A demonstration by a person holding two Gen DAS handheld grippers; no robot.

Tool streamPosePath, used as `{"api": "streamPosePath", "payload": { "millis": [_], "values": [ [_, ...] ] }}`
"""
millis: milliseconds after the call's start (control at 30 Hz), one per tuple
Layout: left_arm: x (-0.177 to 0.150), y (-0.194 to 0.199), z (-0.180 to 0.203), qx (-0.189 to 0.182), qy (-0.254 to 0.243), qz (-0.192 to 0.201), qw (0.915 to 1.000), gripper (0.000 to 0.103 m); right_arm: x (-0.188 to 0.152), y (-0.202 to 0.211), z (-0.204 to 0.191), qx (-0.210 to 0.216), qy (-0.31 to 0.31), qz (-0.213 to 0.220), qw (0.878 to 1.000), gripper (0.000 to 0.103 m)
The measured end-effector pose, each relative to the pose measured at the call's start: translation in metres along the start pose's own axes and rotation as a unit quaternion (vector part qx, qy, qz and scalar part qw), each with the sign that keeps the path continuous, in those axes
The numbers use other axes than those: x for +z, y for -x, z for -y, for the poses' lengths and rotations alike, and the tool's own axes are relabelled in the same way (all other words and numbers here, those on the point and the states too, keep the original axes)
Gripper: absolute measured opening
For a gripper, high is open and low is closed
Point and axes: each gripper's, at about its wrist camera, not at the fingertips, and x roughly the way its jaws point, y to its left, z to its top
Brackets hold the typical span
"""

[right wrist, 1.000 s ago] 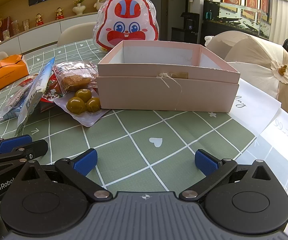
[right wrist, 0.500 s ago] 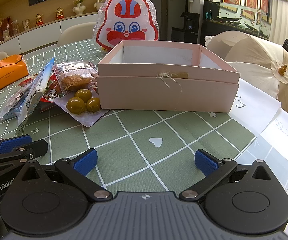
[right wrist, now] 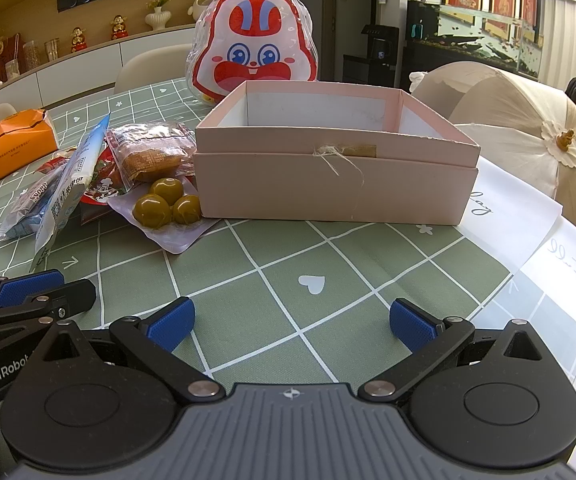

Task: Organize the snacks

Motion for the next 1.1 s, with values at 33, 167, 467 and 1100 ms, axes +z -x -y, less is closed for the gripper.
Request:
{"api": "streamPosePath", "payload": {
  "millis": [33,167,467,1100],
  "values": [
    [0.000,0.000,0.000,0.000,0.000,0.000,1.0000,0.031,0.000,0.000,0.000,0.000,0.000,0.000,1.000,0.103],
    [0.000,0.000,-0.001,0.000,0.000,0.000,1.0000,0.031,0.000,-0.001,0.000,0.000,0.000,0.000,1.000,0.103],
    [0.000,0.001,-0.004,-0.001,0.004,0.000,1.0000,0.031,0.009,-0.009,0.001,0.015,0.012,-0.030,0.999,0.103],
    [0.209,-0.010,-0.122,-0.062,0.087,0.003,0.9943,0.031,0.216,0.056,-0.027,0.078,0.093,0.040,0.992,0.090]
  ]
}}
